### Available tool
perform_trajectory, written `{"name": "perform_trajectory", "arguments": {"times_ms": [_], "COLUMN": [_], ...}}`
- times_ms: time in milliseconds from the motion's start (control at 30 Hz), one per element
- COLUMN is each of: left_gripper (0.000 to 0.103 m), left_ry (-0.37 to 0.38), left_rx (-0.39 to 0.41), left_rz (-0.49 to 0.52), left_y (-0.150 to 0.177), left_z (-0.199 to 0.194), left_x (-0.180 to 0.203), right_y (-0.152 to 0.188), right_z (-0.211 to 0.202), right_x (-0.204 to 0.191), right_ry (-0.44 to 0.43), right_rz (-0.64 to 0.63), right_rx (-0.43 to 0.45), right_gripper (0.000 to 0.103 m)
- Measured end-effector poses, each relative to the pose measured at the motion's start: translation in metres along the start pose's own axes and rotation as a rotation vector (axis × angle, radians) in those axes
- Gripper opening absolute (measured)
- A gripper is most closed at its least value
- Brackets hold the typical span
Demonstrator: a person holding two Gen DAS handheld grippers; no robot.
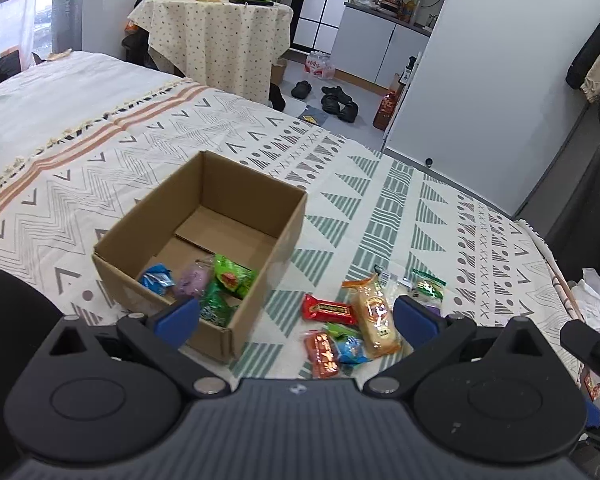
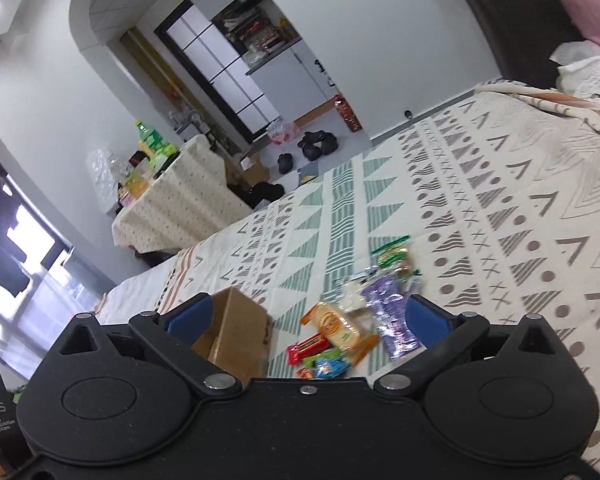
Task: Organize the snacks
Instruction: 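Move both tools back toward the remaining snacks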
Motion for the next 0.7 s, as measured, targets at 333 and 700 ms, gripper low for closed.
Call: {"name": "perform_trajectory", "arguments": {"times_ms": [333,700], "left_gripper": [0.102,0.078], "left_ry": [0.005,0.018], "left_rx": [-0.025,-0.113], "left_rz": [-0.023,-0.019], "left_y": [0.013,0.037], "left_z": [0.028,0.072], "left_x": [0.006,0.013], "right_y": [0.007,0.025], "right_z": [0.017,0.053], "right_x": [0.025,0.039], "right_ry": [0.061,0.120], "right_rz": [0.032,0.034], "right_rx": [-0.037,-0.137], "right_gripper": [0.102,0.072]}}
Point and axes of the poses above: each gripper's, at about its wrist camera, not at the fingertips, and z roughly the way its jaws point, x to its right, y to its underside, the point moved 4 cm from there along z, roughly the way its jaws point, and after that the axes turned 9 degrees about x, right-handed, at the moved point
